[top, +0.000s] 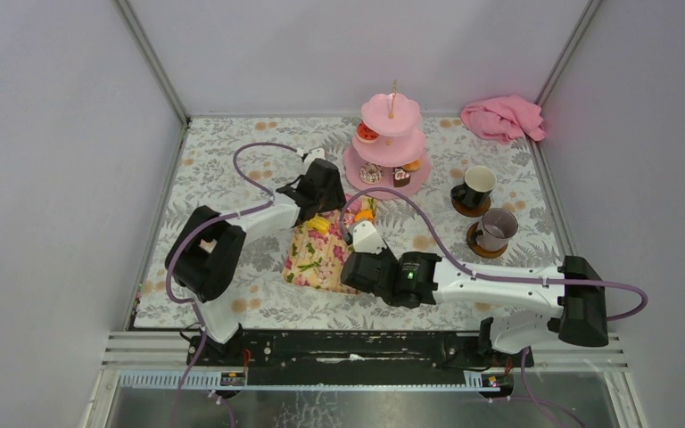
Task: Serve the afternoon tea
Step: Pick up the desert from the tray, then place the desert on the desert table.
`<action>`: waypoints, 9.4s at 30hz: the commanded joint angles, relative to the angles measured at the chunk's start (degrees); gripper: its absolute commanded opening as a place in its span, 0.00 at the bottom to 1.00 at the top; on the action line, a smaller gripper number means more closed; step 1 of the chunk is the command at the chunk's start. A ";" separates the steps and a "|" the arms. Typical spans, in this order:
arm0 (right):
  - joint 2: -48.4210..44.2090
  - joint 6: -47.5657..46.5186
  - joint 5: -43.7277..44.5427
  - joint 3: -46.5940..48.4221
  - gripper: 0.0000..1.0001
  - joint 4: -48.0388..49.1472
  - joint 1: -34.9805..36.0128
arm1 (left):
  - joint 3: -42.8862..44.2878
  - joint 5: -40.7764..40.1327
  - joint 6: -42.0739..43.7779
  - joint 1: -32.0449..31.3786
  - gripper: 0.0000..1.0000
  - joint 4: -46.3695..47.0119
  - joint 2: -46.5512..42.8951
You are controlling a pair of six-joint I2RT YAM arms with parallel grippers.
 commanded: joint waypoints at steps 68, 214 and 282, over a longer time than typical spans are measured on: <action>11.70 -3.49 5.97 -1.30 0.43 9.31 -0.81 | -3.41 5.68 2.00 -2.47 0.31 4.44 1.47; 5.37 -12.14 6.13 26.41 0.00 -7.75 -29.85 | -7.72 -7.82 -3.89 -0.37 0.48 3.05 -21.11; 10.59 -17.09 -1.20 27.01 0.00 2.35 -40.04 | -6.12 -7.12 -3.50 1.31 0.48 5.32 -14.45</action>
